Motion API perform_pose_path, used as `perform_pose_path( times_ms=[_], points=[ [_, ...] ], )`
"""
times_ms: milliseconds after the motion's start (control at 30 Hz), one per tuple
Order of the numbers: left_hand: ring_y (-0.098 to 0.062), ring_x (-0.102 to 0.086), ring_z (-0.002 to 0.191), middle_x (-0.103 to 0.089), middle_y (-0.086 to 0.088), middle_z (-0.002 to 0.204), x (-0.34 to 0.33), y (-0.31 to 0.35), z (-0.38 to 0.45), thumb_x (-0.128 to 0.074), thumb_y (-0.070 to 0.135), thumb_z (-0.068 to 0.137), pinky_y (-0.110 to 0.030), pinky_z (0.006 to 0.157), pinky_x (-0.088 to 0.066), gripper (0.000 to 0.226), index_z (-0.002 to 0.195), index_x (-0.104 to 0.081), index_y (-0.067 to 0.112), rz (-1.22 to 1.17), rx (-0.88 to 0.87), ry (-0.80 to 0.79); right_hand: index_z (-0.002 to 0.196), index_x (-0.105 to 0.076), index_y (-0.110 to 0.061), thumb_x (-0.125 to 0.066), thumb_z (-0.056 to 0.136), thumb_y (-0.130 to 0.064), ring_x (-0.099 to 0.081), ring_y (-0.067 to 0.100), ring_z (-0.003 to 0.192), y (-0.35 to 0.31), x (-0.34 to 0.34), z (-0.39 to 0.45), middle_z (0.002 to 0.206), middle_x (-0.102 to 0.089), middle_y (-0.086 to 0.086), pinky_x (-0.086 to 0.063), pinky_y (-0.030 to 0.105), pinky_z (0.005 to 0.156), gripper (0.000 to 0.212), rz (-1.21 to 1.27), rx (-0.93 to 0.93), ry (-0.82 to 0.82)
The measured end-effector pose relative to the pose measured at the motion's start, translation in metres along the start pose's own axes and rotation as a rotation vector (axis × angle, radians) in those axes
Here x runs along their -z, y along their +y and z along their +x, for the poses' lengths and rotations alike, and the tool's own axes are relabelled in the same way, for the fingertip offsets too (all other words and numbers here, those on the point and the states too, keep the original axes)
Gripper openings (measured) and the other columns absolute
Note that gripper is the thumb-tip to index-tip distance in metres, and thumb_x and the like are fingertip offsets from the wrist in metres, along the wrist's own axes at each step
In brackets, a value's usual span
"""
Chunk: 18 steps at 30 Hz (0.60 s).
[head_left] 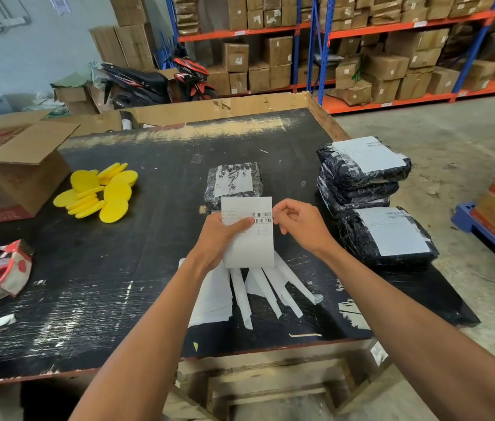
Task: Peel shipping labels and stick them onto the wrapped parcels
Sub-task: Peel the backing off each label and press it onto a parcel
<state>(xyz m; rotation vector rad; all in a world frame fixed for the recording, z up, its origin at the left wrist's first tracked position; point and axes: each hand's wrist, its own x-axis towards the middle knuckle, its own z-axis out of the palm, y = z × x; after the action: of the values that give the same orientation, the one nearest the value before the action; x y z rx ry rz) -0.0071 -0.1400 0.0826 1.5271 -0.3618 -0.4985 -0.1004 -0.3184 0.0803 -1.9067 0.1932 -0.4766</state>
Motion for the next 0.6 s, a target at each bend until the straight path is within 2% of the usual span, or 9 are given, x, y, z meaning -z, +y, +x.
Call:
perform_pose_path(
  times_ms=[167, 300, 467, 600],
  points=[
    [-0.022, -0.076, 0.093, -0.079, -0.002, 0.101, 0.0006, 0.0003, -0.0002, -0.077, 0.010, 0.085, -0.035, 0.079, -0.061, 0.018, 0.103, -0.074, 0.014, -0.018, 0.001, -0.016, 0.085, -0.071, -0.015, -0.063, 0.094, -0.015, -0.053, 0.007, 0.058, 0.0010, 0.0009, 0.0013, 0.062, -0.064, -0.012, -0.047, 0.018, 0.063, 0.012, 0.039, -0.012, -0.032],
    [-0.022, -0.075, 0.091, -0.079, -0.005, 0.102, 0.0003, 0.0029, -0.0023, -0.075, 0.007, 0.086, -0.035, 0.078, -0.062, 0.020, 0.106, -0.073, 0.010, -0.088, 0.035, -0.059, 0.086, -0.070, -0.011, -0.060, 0.095, -0.004, -0.049, 0.007, 0.059, -0.0015, 0.0009, 0.0013, 0.069, -0.064, -0.004, -0.040, 0.014, 0.057, 0.015, 0.249, -0.064, -0.094],
    [-0.025, -0.074, 0.094, -0.075, -0.013, 0.112, 0.0006, 0.0037, -0.0027, -0.071, 0.006, 0.088, -0.035, 0.077, -0.060, 0.028, 0.116, -0.070, 0.005, -0.164, 0.090, -0.149, 0.087, -0.066, -0.007, -0.054, 0.097, 0.001, -0.046, 0.007, 0.058, -0.0034, 0.0005, 0.0026, 0.067, -0.060, -0.002, -0.036, 0.016, 0.054, 0.018, 0.451, -0.121, -0.192],
    [-0.026, -0.074, 0.095, -0.075, -0.015, 0.112, -0.0021, 0.0025, -0.0026, -0.071, 0.004, 0.088, -0.037, 0.080, -0.061, 0.026, 0.114, -0.071, 0.004, -0.179, 0.097, -0.159, 0.083, -0.066, -0.010, -0.054, 0.098, 0.001, -0.044, 0.006, 0.056, -0.0054, -0.0014, 0.0020, 0.062, -0.057, -0.004, -0.035, 0.015, 0.053, 0.023, 0.451, -0.132, -0.205]
  ],
)
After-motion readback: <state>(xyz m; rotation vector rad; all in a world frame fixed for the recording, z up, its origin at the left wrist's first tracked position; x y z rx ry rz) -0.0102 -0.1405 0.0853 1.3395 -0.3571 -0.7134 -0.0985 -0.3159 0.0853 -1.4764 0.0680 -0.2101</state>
